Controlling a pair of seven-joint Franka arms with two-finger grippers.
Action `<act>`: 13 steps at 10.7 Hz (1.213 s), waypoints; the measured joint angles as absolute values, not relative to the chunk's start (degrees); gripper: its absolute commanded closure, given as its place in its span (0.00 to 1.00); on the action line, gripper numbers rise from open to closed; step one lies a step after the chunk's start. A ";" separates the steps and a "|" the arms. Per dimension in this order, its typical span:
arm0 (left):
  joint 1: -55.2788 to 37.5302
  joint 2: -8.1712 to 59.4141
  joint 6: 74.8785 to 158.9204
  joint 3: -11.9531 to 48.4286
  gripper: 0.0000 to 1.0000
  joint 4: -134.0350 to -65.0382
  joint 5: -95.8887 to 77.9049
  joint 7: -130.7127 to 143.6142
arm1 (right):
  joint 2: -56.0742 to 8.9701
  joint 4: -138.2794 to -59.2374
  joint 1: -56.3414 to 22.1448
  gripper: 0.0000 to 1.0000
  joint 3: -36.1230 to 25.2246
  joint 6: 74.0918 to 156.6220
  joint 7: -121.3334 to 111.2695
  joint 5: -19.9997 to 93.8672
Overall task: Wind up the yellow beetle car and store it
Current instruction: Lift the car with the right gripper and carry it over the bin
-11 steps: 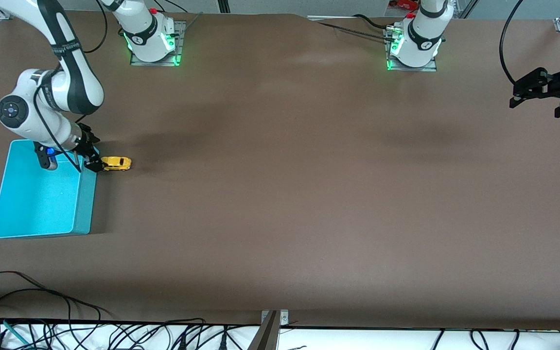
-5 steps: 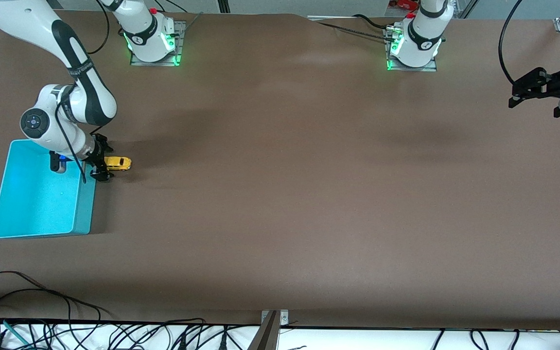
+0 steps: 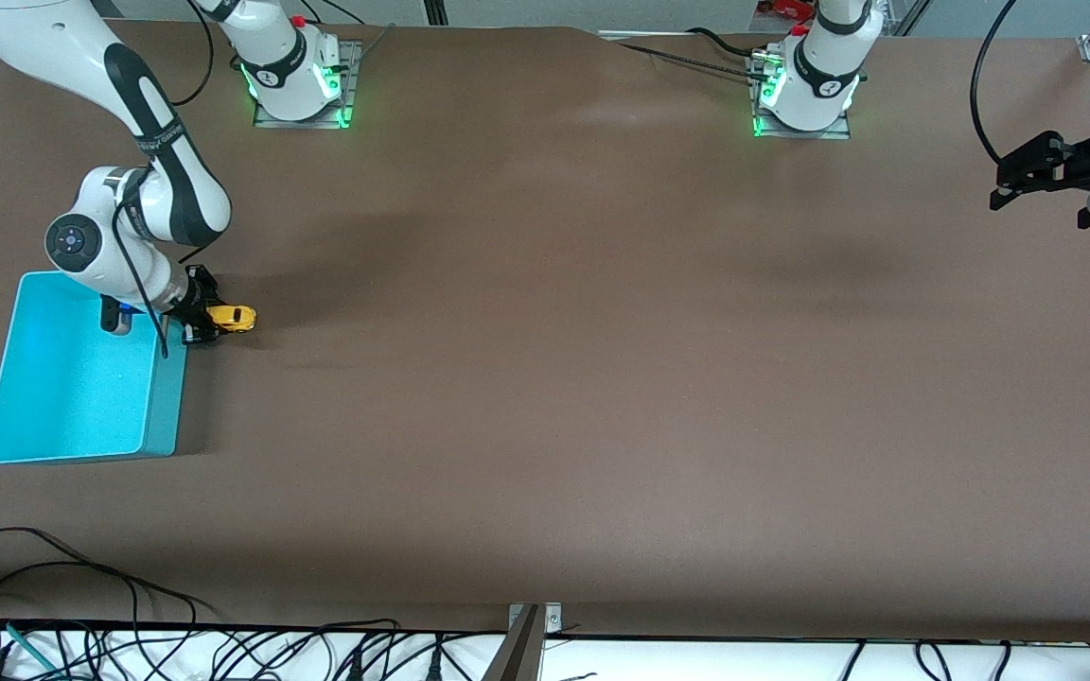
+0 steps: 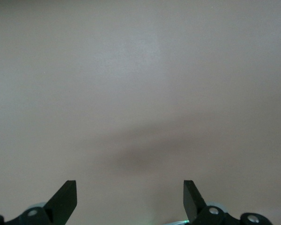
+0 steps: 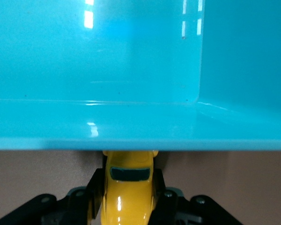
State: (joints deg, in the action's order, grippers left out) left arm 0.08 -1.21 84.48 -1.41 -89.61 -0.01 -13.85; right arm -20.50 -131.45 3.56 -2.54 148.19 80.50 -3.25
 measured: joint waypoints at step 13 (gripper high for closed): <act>0.06 -1.21 84.46 -1.51 0.00 -89.60 0.00 -13.85 | -12.12 -109.08 3.48 0.84 -1.91 113.17 73.09 -4.16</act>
